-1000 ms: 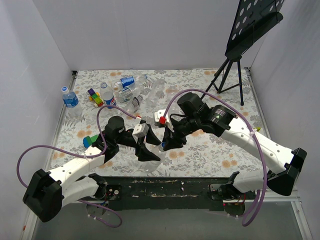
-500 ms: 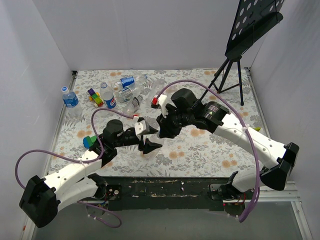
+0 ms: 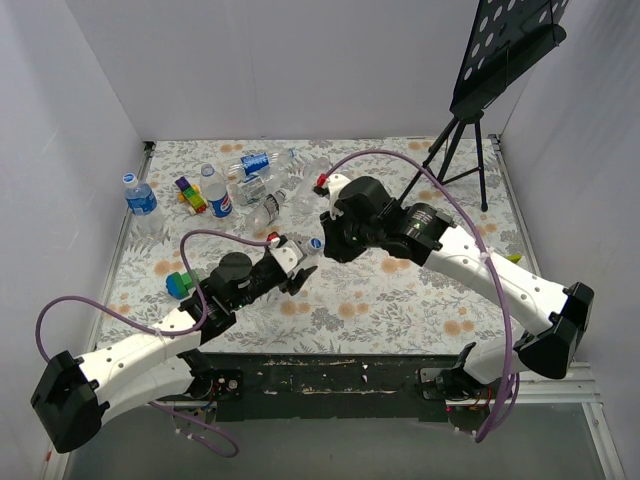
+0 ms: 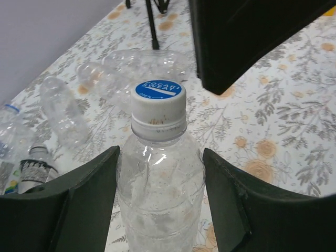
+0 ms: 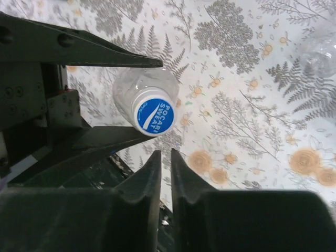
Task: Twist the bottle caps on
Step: Screw the bottle cap onto the plastic bottle, then place the plastic bottle at the center of the board.
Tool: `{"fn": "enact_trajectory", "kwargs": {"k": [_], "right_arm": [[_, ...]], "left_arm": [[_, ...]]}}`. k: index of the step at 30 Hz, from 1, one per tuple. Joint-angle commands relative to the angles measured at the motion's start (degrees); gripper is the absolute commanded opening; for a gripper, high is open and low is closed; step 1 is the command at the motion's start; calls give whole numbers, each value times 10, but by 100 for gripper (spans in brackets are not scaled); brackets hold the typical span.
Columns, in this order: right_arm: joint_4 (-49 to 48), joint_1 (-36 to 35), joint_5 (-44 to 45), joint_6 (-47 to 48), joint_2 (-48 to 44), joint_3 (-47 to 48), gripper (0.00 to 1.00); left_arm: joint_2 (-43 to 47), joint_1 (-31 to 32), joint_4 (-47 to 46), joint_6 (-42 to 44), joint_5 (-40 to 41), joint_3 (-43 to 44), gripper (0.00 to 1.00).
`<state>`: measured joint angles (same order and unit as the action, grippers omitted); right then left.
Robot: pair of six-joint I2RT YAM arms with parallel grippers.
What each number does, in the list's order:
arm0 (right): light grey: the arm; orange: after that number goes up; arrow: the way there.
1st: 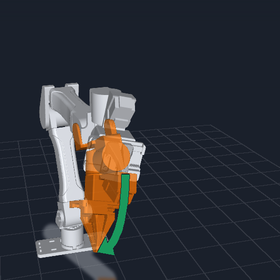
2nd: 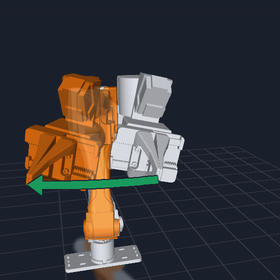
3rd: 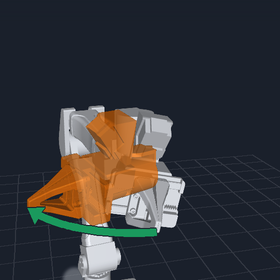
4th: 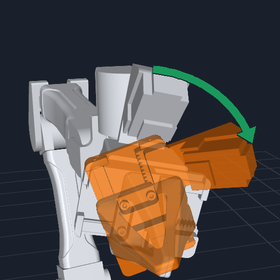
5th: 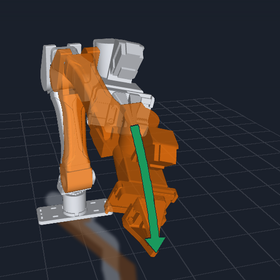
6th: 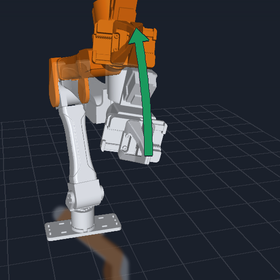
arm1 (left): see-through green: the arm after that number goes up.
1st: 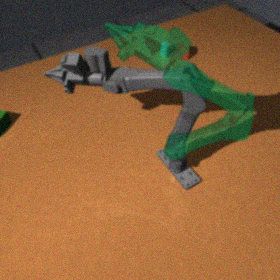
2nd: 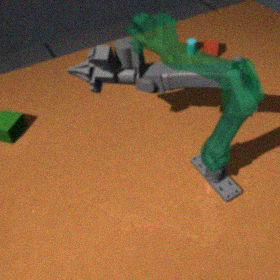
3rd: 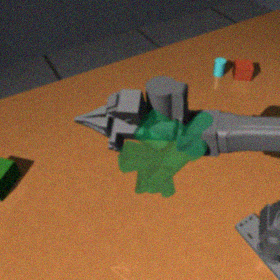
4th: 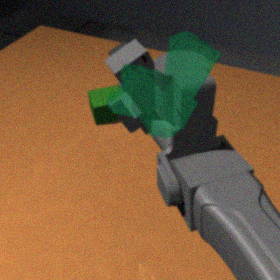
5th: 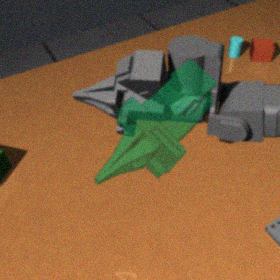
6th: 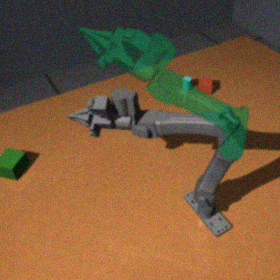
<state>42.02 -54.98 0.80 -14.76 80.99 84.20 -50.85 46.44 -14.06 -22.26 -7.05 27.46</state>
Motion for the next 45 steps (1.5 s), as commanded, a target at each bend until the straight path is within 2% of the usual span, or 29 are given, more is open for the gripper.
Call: {"fn": "enact_trajectory", "kwargs": {"k": [1,2,4,7,11,17,23,29,33,35,43,45], "right_arm": [[-52,3,11,-9,-33,-13,24],[-69,3,6,-4,-48,-22,28],[-103,3,5,5,-81,-46,45],[-147,4,19,20,-136,-88,61],[-206,4,51,44,-204,-162,75],[-328,5,108,65,-288,-308,87],[-467,5,127,75,-346,-447,92],[-550,6,116,103,-370,-536,94],[-583,8,124,125,-391,-577,96],[-592,8,131,133,-400,-593,98],[-619,11,134,138,-443,-638,98],[-620,11,132,140,-446,-638,98]], "left_arm": [[2,4,-22,-12,112,0,23],[3,2,-24,-22,122,-1,23],[6,-2,-32,-45,149,-4,22],[19,-22,-41,-62,190,-7,21],[51,-77,-53,-80,226,-14,21],[93,-166,-81,-62,293,-34,21],[109,-290,-130,-70,319,-57,21],[95,-406,-221,-100,330,-86,23],[37,-482,-290,-138,319,-105,27],[9,-512,-366,-144,307,-127,27],[-122,-589,-564,-149,271,-149,27],[-152,-607,-578,-159,253,-144,27]]}}
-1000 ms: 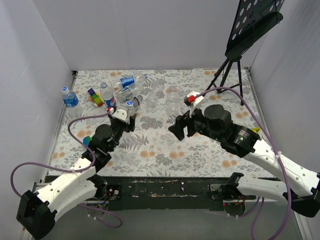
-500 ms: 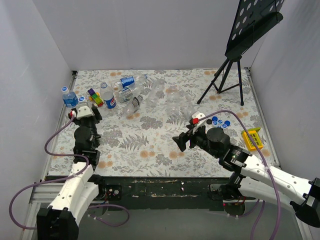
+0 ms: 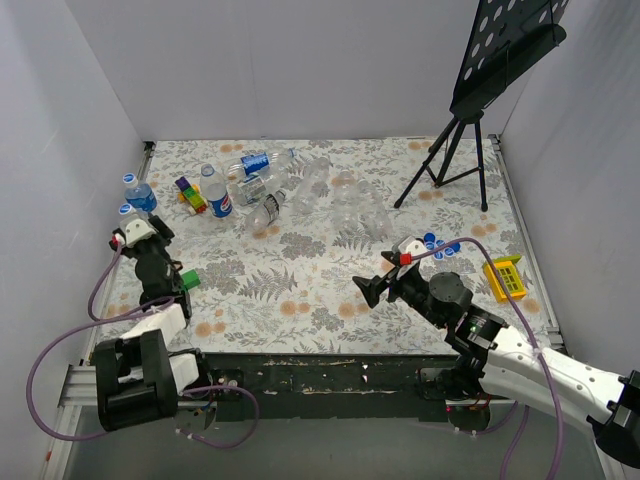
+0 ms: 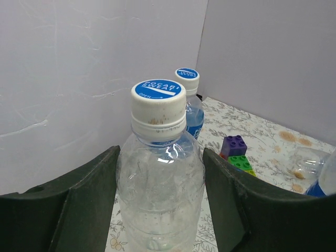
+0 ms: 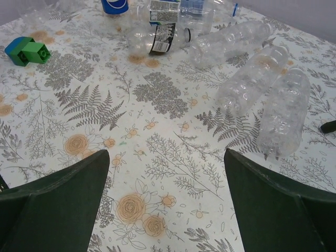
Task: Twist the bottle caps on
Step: Place the plastic bottle at the center of the board.
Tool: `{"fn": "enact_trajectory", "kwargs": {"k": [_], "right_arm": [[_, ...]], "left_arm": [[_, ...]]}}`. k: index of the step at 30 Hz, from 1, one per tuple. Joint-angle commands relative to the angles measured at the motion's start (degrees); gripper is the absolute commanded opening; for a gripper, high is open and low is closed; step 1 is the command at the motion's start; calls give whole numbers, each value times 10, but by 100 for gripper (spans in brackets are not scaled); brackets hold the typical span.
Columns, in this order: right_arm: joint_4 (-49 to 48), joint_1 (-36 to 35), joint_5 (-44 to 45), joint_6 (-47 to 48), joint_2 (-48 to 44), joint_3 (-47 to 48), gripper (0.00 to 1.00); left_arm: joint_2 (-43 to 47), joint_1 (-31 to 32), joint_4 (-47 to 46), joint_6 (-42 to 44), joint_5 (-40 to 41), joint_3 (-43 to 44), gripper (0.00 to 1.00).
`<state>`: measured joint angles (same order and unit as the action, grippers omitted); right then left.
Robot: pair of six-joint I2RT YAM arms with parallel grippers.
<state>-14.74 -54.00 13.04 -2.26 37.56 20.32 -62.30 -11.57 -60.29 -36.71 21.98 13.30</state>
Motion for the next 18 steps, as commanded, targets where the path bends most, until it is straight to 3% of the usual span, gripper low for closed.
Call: {"fn": "enact_trajectory", "kwargs": {"k": [1,18], "right_arm": [[-49,1,9,16,-13,2,98],[-54,1,-6,21,-12,-4,98]], "left_arm": [[-54,-30,-121,-13,-42,2,27],[-198,-76,-196,-17,-109,61,33]]}}
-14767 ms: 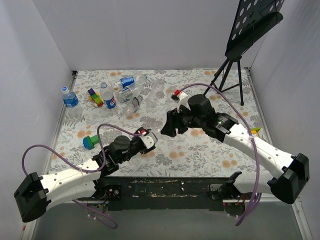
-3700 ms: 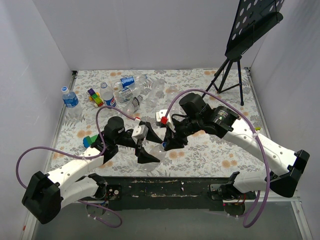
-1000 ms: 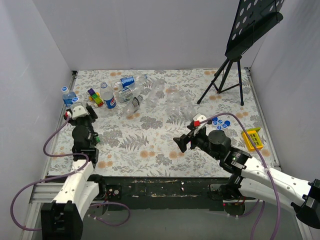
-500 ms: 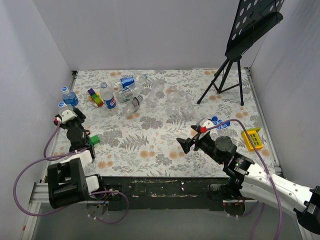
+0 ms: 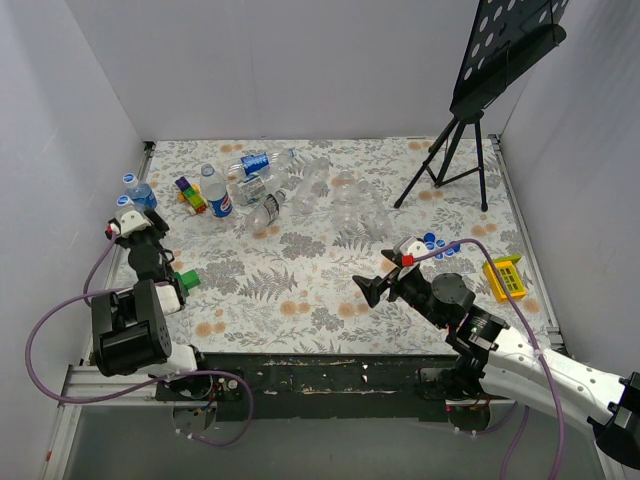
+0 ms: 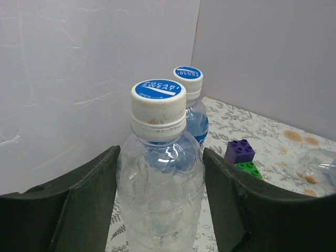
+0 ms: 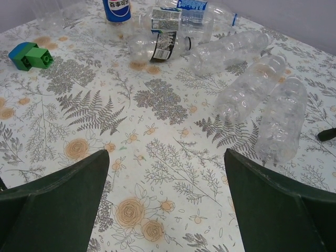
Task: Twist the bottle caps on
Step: Place the plastic bottle at the center of the board.
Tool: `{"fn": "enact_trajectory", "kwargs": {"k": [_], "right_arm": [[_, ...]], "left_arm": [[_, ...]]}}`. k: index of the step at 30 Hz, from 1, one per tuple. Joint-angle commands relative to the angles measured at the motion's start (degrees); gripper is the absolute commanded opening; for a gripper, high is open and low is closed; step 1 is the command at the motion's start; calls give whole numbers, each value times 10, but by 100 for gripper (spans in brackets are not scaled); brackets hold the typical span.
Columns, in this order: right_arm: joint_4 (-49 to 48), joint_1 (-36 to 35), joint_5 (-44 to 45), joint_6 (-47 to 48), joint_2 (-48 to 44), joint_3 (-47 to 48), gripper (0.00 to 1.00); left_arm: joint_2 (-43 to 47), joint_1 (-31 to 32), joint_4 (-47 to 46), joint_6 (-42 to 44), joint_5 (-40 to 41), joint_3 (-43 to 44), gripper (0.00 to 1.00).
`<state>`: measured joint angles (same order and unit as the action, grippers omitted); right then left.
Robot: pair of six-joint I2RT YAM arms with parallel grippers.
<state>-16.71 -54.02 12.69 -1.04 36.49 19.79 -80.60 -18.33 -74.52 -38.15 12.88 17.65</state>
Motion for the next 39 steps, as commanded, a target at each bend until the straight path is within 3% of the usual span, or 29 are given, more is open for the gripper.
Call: {"fn": "enact_trajectory", "kwargs": {"k": [1,8,21,39], "right_arm": [[-37,1,-6,9,-2,0,98],[-41,1,-15,26,5,2,98],[-40,1,-20,27,-1,0,98],[-44,2,-28,28,-7,-2,98]], "left_arm": [[-21,-8,-58,-3,-16,17,34],[-53,-23,-81,-29,-8,8,37],[-50,-23,-71,-6,-8,-10,62],[-32,-23,-40,-14,10,-6,80]]}}
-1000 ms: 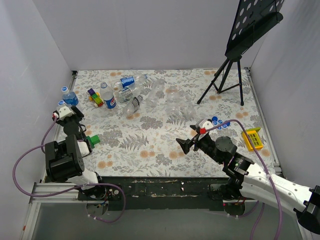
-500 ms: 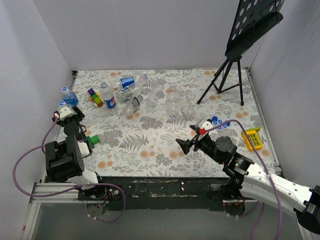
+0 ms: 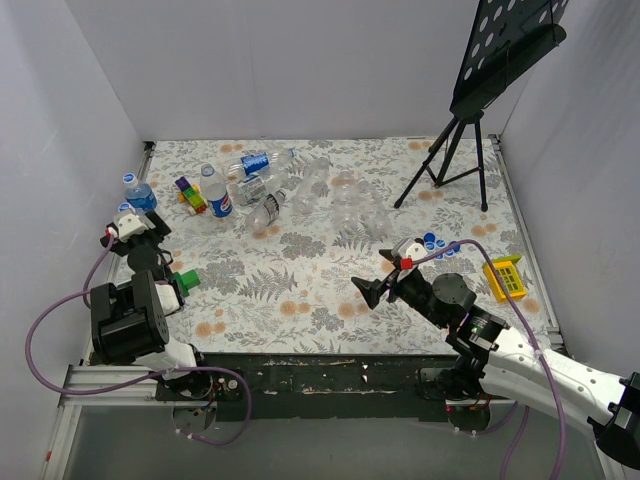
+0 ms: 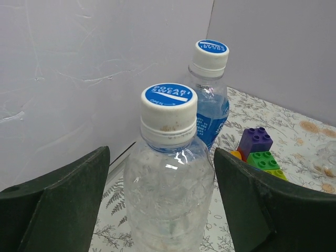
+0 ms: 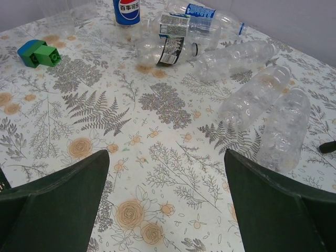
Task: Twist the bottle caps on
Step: Place the plastic bottle at the center of the board.
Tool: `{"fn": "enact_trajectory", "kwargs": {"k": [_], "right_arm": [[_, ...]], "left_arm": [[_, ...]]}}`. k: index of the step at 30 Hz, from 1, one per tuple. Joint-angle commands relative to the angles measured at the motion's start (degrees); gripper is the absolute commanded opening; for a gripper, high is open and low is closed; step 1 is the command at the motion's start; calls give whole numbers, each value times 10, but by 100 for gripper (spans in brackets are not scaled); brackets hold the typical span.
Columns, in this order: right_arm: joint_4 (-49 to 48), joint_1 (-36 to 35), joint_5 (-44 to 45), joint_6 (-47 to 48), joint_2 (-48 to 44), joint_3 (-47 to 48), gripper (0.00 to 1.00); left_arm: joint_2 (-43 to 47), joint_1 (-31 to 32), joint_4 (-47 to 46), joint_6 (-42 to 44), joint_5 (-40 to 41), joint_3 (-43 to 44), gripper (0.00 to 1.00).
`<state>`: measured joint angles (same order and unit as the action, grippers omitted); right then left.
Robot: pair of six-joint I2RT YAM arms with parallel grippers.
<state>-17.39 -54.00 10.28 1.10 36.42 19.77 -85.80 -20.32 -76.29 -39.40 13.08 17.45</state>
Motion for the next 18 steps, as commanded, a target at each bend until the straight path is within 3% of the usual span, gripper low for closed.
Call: {"fn": "enact_trajectory", "kwargs": {"k": [1,10,18], "right_arm": [[-36,1,-4,7,-7,-1,98],[-38,2,-5,6,-19,-3,98],[-37,2,-4,5,-26,-3,98]], "left_arm": [[22,-3,-20,0,9,-4,82],[46,-3,3,0,19,-8,97],[84,-3,49,-16,41,-15,98]]}}
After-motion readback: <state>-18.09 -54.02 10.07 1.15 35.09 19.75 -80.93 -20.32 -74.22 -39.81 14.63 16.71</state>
